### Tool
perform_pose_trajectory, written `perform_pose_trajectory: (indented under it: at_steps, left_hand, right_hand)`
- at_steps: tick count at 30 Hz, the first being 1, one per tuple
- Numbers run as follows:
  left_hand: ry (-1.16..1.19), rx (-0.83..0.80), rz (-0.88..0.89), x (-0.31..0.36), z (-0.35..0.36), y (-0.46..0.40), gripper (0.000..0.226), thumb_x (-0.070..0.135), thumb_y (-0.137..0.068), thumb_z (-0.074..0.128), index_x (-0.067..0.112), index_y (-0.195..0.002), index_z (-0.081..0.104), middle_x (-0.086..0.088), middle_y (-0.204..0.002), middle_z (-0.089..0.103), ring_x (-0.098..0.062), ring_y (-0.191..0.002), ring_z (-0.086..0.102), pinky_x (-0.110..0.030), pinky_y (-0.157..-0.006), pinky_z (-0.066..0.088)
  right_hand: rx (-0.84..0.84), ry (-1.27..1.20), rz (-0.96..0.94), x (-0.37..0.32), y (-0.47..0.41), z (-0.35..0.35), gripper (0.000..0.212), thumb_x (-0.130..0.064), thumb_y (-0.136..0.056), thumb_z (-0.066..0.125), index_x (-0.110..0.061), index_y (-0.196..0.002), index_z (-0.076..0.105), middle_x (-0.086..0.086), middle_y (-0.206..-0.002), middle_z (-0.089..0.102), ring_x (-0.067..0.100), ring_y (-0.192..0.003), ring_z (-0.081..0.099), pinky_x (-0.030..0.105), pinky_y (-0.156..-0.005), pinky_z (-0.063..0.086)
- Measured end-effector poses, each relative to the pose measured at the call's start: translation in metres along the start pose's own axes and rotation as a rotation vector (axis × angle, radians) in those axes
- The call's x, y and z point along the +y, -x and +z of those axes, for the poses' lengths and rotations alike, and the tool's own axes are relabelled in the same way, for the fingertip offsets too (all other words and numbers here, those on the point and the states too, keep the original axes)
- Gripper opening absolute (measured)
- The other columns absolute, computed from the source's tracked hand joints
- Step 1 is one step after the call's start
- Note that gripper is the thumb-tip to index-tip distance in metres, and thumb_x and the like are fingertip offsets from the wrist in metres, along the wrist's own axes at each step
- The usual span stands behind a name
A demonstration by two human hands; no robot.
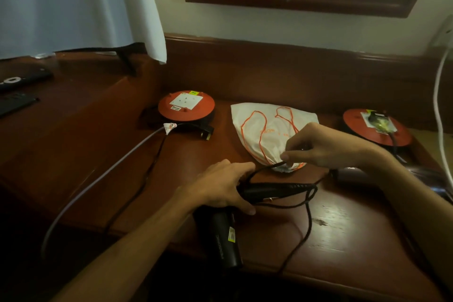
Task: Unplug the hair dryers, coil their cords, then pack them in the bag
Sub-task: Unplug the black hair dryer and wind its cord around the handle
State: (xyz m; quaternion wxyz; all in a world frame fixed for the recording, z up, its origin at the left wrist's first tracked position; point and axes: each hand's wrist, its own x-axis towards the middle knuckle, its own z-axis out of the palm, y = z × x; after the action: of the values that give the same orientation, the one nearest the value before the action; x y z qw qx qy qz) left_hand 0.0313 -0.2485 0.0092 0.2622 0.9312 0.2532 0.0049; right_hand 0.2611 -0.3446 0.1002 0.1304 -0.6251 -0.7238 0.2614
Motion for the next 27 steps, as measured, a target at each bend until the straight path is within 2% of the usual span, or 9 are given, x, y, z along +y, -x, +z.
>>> perform_pose_trajectory:
  at_steps: [2,5,8,13,16,17,21,23,27]
  left_hand:
    - [0.014,0.022,-0.003,-0.002,0.0,0.001,0.057,0.058,-0.064,0.089,0.034,-0.088,0.043,0.009,-0.094,0.058,-0.015,-0.095,0.05,-0.04,-0.073,0.049]
    - [0.063,0.056,0.001,-0.007,-0.001,0.004,0.058,0.059,-0.058,0.092,0.034,-0.086,0.047,0.017,-0.091,0.062,-0.009,-0.094,0.055,-0.036,-0.073,0.049]
    - [0.139,0.07,-0.016,-0.01,-0.006,0.005,0.059,0.053,-0.053,0.096,0.029,-0.091,0.058,0.014,-0.096,0.07,-0.002,-0.093,0.062,-0.033,-0.079,0.054]
    - [0.221,0.056,0.026,-0.012,-0.008,0.009,0.055,0.043,-0.055,0.098,0.028,-0.091,0.059,0.01,-0.094,0.073,-0.003,-0.09,0.066,-0.033,-0.081,0.054]
    - [0.266,0.106,0.023,-0.017,-0.007,0.013,0.054,0.046,-0.056,0.098,0.03,-0.091,0.059,0.011,-0.096,0.075,-0.005,-0.094,0.068,-0.043,-0.09,0.055]
    - [0.282,0.111,0.023,-0.019,-0.007,0.013,0.054,0.045,-0.056,0.098,0.031,-0.09,0.059,0.011,-0.096,0.074,-0.005,-0.095,0.068,-0.045,-0.091,0.054]
    - [0.23,0.023,0.024,-0.015,-0.007,0.009,0.057,0.049,-0.054,0.097,0.035,-0.092,0.057,0.014,-0.106,0.07,-0.008,-0.107,0.065,-0.049,-0.096,0.053]
    - [0.219,-0.005,0.009,-0.014,-0.008,0.009,0.055,0.054,-0.056,0.093,0.038,-0.093,0.055,0.015,-0.111,0.068,-0.01,-0.113,0.062,-0.051,-0.099,0.051]
    - [0.334,0.082,-0.002,-0.017,-0.008,0.015,0.047,0.065,-0.068,0.084,0.032,-0.091,0.059,0.009,-0.1,0.073,-0.008,-0.102,0.067,-0.052,-0.095,0.053]
  right_hand:
    - [-0.079,-0.039,-0.015,-0.016,0.018,-0.003,0.02,-0.03,-0.099,0.061,-0.023,-0.098,0.08,-0.009,-0.084,0.074,0.007,-0.078,0.066,0.024,-0.068,0.052]
    - [-0.167,-0.091,-0.044,-0.026,0.034,0.021,0.017,-0.031,-0.1,0.061,-0.03,-0.099,0.078,0.0,-0.075,0.067,0.012,-0.061,0.054,0.023,-0.054,0.039]
    - [-0.21,-0.109,-0.031,-0.019,0.038,0.069,0.016,-0.028,-0.1,0.061,-0.03,-0.095,0.077,-0.003,-0.077,0.063,0.005,-0.068,0.055,0.018,-0.061,0.04]
    - [-0.066,-0.271,0.003,-0.006,0.046,0.126,0.023,-0.022,-0.1,0.061,-0.037,-0.086,0.073,-0.009,-0.085,0.071,0.01,-0.078,0.065,0.033,-0.071,0.052]
    - [0.066,-0.246,0.039,0.001,0.055,0.137,0.02,-0.021,-0.1,0.062,-0.031,-0.106,0.078,-0.027,-0.087,0.072,-0.005,-0.083,0.066,0.014,-0.072,0.046]
    - [0.08,-0.222,0.042,0.001,0.054,0.141,0.02,-0.022,-0.1,0.061,-0.029,-0.109,0.078,-0.028,-0.087,0.072,-0.005,-0.083,0.067,0.013,-0.072,0.046]
    - [0.07,-0.066,0.056,0.014,0.036,0.153,0.018,-0.032,-0.099,0.057,-0.025,-0.1,0.074,-0.013,-0.093,0.073,0.008,-0.086,0.066,0.036,-0.076,0.054]
    - [0.124,-0.034,0.087,0.028,0.026,0.157,0.022,-0.04,-0.096,0.057,-0.032,-0.107,0.074,-0.02,-0.101,0.073,0.006,-0.092,0.067,0.041,-0.079,0.057]
    - [0.282,0.032,0.076,0.037,0.016,0.167,0.028,-0.054,-0.092,0.054,-0.051,-0.116,0.068,-0.029,-0.115,0.07,0.005,-0.105,0.067,0.039,-0.081,0.057]
